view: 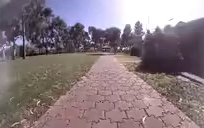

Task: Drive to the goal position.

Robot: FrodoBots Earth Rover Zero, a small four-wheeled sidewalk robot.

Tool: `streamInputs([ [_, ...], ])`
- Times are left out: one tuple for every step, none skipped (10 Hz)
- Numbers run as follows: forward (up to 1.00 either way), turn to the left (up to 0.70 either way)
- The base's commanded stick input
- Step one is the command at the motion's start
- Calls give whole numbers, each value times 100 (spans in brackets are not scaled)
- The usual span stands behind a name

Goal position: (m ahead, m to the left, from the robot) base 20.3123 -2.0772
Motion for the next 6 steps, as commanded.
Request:
streamInputs([
  [70, 0],
  [70, 0],
  [70, 0],
  [70, 0],
  [70, 0],
  [70, 0],
])
